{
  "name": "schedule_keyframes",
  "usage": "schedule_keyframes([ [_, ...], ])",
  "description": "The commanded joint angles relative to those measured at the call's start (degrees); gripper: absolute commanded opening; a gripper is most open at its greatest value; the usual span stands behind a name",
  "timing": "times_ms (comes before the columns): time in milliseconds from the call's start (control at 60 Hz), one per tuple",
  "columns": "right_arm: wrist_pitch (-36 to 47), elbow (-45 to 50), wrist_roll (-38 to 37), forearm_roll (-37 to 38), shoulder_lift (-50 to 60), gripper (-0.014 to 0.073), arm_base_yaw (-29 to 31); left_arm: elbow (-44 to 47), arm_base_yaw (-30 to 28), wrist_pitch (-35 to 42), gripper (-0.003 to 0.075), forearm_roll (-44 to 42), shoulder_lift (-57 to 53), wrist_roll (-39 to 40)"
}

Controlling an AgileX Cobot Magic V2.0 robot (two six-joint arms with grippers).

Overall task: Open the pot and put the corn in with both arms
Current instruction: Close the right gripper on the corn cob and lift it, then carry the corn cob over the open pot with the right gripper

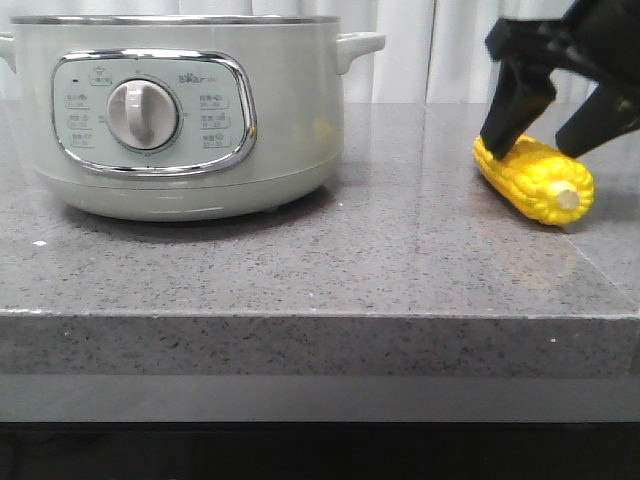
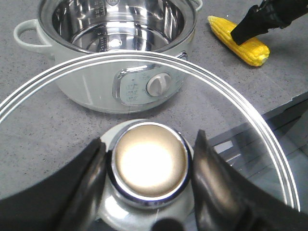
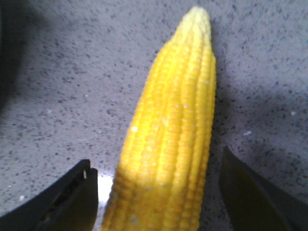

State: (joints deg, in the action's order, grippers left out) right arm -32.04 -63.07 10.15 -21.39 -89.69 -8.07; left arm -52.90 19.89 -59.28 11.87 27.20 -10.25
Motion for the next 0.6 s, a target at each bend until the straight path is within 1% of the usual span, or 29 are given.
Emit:
schedule_keyframes([
  [0,2.18,-2.30,0.46,-0.78,0.97,0.0533,-0.07,-2.00,0.31,8.06,0.0209,1.86,0.25,0.33],
  [67,2.23,-2.30,0.46,-0.78,0.91,0.0500,-0.07,-2.00,0.31,8.06,0.0209,1.86,0.25,0.33],
  [233,2.37,-2.35,0.46,-0.78,0.91,0.0349,-0.07,-2.00,0.31,8.06,0.0209,1.86,0.25,0.33],
  [300,2.61,-2.36,0.46,-0.78,1.03,0.0306,-0.07,-2.00,0.31,8.06,0.0209,1.86,0.25,0.33],
  [416,2.61,-3.52,0.87,-0.78,1.86,0.0265,-0.07,-2.00,0.31,8.06,0.0209,1.86,0.25,0.33],
  [583,3.65,-7.82,1.72,-0.78,5.38,0.0255,-0.16,-2.00,0.31,8.06,0.0209,1.86,0.25,0.33],
])
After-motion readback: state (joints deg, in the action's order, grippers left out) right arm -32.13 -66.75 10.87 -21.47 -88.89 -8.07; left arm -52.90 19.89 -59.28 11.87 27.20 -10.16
